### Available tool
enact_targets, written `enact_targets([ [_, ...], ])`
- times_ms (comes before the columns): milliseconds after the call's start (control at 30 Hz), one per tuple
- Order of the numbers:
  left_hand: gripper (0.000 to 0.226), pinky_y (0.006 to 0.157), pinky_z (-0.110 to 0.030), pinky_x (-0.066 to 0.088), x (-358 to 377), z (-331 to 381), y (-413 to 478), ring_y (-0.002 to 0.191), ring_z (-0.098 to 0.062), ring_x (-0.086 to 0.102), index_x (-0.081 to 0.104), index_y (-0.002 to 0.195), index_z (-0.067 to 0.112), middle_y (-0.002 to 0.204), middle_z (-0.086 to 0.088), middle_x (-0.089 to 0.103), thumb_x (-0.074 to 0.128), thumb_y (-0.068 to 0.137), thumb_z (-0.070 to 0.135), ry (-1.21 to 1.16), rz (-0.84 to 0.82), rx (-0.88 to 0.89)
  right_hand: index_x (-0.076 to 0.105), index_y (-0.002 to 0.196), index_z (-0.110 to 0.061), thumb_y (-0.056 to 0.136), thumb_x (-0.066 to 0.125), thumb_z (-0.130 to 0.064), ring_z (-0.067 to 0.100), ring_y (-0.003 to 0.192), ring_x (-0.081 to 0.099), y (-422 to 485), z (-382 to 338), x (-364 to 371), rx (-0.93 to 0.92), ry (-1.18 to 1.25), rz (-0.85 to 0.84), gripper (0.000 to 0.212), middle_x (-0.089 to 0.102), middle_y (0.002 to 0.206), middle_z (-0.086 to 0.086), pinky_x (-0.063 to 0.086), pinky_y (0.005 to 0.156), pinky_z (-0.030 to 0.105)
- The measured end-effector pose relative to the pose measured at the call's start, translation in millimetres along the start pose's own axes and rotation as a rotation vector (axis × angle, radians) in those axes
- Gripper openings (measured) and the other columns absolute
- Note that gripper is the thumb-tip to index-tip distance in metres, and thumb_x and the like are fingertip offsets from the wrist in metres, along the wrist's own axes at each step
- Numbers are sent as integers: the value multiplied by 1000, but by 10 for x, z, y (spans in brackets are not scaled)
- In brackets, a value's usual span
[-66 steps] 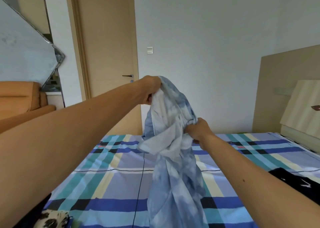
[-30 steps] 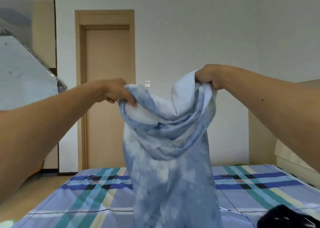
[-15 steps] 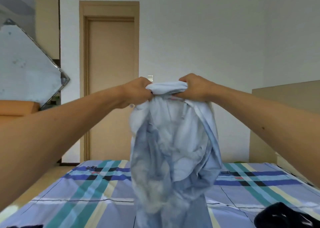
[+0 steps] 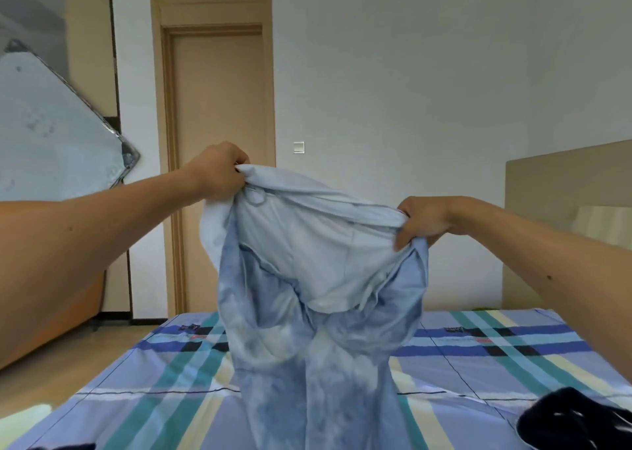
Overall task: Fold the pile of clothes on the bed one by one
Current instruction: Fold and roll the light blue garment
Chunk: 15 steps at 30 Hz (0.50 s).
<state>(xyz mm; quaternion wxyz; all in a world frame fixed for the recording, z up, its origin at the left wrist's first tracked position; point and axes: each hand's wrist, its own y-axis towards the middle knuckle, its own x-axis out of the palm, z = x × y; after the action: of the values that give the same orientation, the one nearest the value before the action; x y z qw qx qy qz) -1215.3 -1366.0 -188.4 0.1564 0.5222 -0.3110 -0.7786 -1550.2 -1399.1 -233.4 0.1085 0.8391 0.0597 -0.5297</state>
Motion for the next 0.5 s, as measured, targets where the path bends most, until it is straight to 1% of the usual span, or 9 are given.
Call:
enact_targets([
  [67, 21, 63, -32, 39, 3, -163, -10, 73, -30, 54, 57, 65, 7, 70, -11, 57, 50, 78, -8, 129, -3, 5, 72, 99, -10, 86, 73, -8, 20, 91, 70, -11, 95, -58, 13, 134, 8, 13, 74, 99, 7, 60, 75, 33],
  [133, 16, 64, -33, 41, 17, -328, -34, 76, -33, 57, 61, 70, 4, 71, -12, 58, 52, 79, -7, 194, -19, -50, 73, 102, -9, 89, 68, -6, 19, 89, 68, -40, 168, -117, 37, 127, 21, 15, 74, 97, 7, 59, 72, 31],
  [200, 14, 57, -30, 39, 54, -439, -87, 71, -32, 55, 62, 75, 0, 71, -11, 56, 51, 82, -6, 210, -42, -136, 72, 94, -5, 88, 59, -1, 19, 77, 64, -64, 213, -125, 89, 5, 31, 14, 70, 87, 11, 57, 67, 30],
  [233, 16, 53, -28, 37, 89, -478, -115, 66, -29, 51, 59, 73, 1, 71, -12, 54, 50, 84, -6, 196, -56, -180, 70, 87, -4, 88, 54, 0, 19, 71, 62, -70, 226, -108, 114, -47, 44, 16, 67, 82, 11, 56, 64, 30],
  [300, 22, 48, -25, 37, 177, -538, -167, 60, -25, 47, 53, 72, 4, 74, -15, 53, 47, 92, -3, 109, -151, -289, 66, 85, -6, 90, 49, 0, 20, 69, 61, -75, 248, -43, 139, -44, 72, 19, 65, 78, 10, 55, 64, 31],
  [400, 18, 34, -21, 41, 323, -622, -248, 58, -25, 52, 57, 89, 0, 78, -16, 58, 47, 101, 11, 50, -376, -469, 67, 99, -4, 91, 48, -4, 22, 82, 65, -50, 318, 81, 118, 175, 72, 20, 70, 90, 11, 58, 73, 33],
  [433, 22, 35, -22, 42, 378, -652, -267, 58, -24, 54, 58, 92, 0, 78, -15, 59, 47, 102, 16, 68, -431, -487, 67, 103, -2, 92, 48, -3, 22, 85, 65, -20, 360, 122, 106, 265, 61, 22, 70, 93, 12, 57, 77, 34],
  [467, 27, 39, -24, 44, 429, -673, -280, 61, -24, 55, 59, 93, 1, 80, -14, 62, 47, 102, 22, 103, -475, -473, 66, 105, 1, 92, 47, -1, 24, 87, 64, 10, 403, 165, 96, 357, 46, 23, 68, 96, 15, 55, 81, 36],
  [500, 32, 47, -26, 47, 477, -689, -289, 65, -23, 57, 61, 93, 2, 82, -13, 64, 47, 102, 29, 141, -505, -432, 64, 107, 2, 93, 47, 0, 26, 90, 62, 38, 454, 210, 96, 451, 38, 23, 67, 99, 18, 53, 84, 38],
])
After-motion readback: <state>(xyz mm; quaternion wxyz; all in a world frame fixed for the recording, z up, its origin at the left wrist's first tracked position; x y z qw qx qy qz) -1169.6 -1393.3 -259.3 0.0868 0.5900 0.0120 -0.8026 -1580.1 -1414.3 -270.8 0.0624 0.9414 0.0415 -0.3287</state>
